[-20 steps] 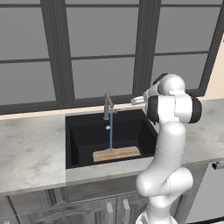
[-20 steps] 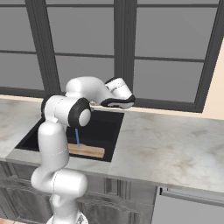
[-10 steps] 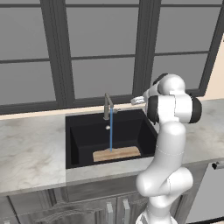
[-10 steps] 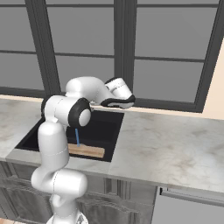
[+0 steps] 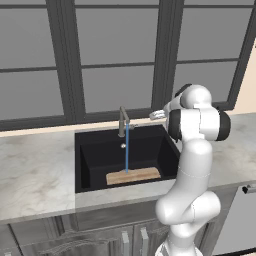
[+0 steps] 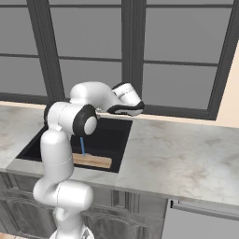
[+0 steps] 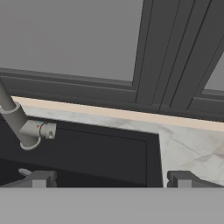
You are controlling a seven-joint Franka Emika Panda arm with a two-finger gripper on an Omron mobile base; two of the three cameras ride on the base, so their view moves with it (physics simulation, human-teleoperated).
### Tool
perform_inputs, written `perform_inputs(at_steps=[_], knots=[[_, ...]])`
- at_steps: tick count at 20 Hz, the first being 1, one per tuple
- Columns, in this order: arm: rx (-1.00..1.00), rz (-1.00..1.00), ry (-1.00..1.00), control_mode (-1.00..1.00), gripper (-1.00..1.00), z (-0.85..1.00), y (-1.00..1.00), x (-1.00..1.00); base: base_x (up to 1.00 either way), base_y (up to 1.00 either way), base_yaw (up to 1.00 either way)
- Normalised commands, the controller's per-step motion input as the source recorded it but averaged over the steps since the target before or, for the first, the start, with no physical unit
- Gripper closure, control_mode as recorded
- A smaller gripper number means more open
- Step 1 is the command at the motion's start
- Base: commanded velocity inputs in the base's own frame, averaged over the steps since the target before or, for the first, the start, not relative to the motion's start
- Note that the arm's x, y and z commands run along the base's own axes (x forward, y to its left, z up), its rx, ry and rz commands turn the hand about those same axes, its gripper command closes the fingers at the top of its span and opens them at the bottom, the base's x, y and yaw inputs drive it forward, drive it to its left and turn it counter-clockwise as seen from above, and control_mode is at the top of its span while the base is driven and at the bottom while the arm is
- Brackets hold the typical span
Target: Turn on the sink faucet with hot water and rinse the cutting board for ten seconds, then turn off the faucet. Push the cutting board to reach the water if necessary.
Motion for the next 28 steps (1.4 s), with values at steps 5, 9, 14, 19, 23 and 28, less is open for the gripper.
perform_inputs(at_steps=[5,9,14,19,23,28], knots=[[0.00,0.00,0.00,-1.00,-1.00,0.00,0.00,0.00,0.00,0.00,0.00],[0.00,0.00,0.00,-1.00,-1.00,0.00,0.00,0.00,0.00,0.00,0.00],[0.00,0.00,0.00,-1.00,-1.00,0.00,0.00,0.00,0.00,0.00,0.00],[0.00,0.00,0.00,-1.00,-1.00,0.00,0.00,0.00,0.00,0.00,0.00],[0.00,0.00,0.00,-1.00,-1.00,0.00,0.00,0.00,0.00,0.00,0.00],[0.00,0.00,0.00,-1.00,-1.00,0.00,0.00,0.02,0.00,0.00,0.00]])
